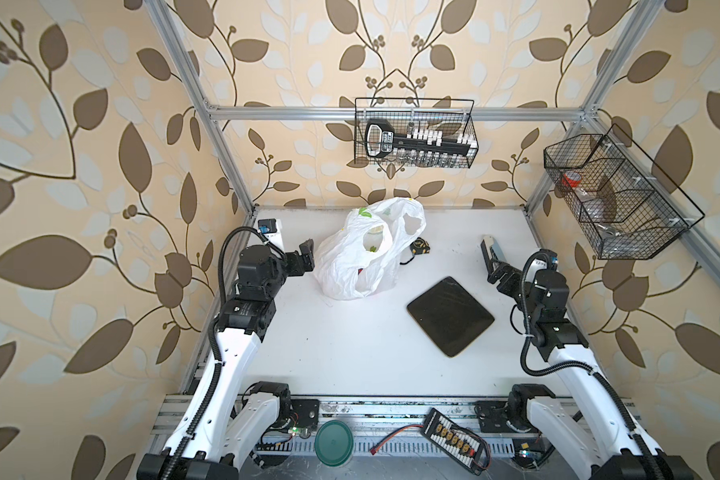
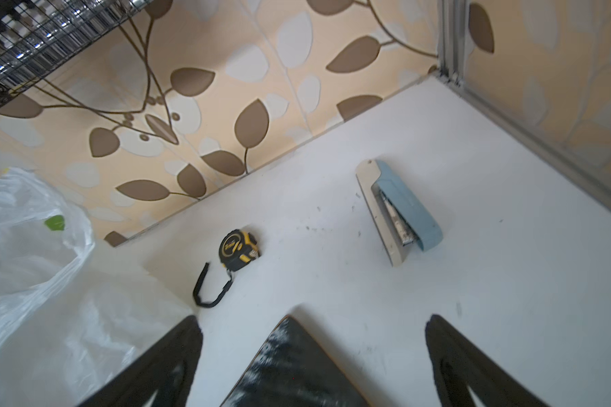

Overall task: Take the fake fruits out of the plastic bag
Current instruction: 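Reach the left gripper to the white bag's rim and grasp it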

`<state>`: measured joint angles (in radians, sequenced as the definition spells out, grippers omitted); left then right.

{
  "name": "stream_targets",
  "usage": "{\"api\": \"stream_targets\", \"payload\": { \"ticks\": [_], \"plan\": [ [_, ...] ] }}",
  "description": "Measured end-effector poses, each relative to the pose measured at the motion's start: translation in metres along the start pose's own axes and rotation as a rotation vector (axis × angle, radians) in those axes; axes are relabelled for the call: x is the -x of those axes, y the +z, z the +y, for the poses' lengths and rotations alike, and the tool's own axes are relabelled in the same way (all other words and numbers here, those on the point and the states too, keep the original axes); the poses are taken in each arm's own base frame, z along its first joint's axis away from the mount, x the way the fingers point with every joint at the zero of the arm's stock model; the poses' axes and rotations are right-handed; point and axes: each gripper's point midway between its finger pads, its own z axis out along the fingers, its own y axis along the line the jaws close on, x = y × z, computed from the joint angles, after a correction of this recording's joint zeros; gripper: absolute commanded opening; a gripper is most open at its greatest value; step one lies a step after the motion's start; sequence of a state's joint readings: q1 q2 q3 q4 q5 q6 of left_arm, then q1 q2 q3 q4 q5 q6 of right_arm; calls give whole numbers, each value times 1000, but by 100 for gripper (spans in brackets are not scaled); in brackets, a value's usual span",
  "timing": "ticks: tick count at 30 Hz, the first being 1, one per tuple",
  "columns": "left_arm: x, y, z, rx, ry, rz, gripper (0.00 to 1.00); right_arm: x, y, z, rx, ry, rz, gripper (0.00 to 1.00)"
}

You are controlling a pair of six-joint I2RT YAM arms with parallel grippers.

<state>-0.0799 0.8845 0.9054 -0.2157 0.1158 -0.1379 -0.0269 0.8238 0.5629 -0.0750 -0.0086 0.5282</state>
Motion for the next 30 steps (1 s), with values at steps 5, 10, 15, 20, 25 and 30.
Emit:
{"api": "stream_targets", "payload": {
  "ticks": [5,10,15,20,25,30],
  "plan": [
    [2,-21,-90,-246,123,121,88,-18,-11,15,48,59,144,97],
    [-2,-27,-155,-374,312,217,86,-17,-18,28,82,59,190,95],
    [7,-3,-179,-363,286,304,82,-18,-19,30,81,56,206,93],
    [8,25,-192,-324,106,357,72,-21,-20,28,75,56,216,93],
    [-7,49,-202,-262,-36,420,72,-16,-24,29,79,54,195,93],
    [-25,77,-206,-182,-111,463,71,-10,-29,30,83,53,166,93]
  ]
}}
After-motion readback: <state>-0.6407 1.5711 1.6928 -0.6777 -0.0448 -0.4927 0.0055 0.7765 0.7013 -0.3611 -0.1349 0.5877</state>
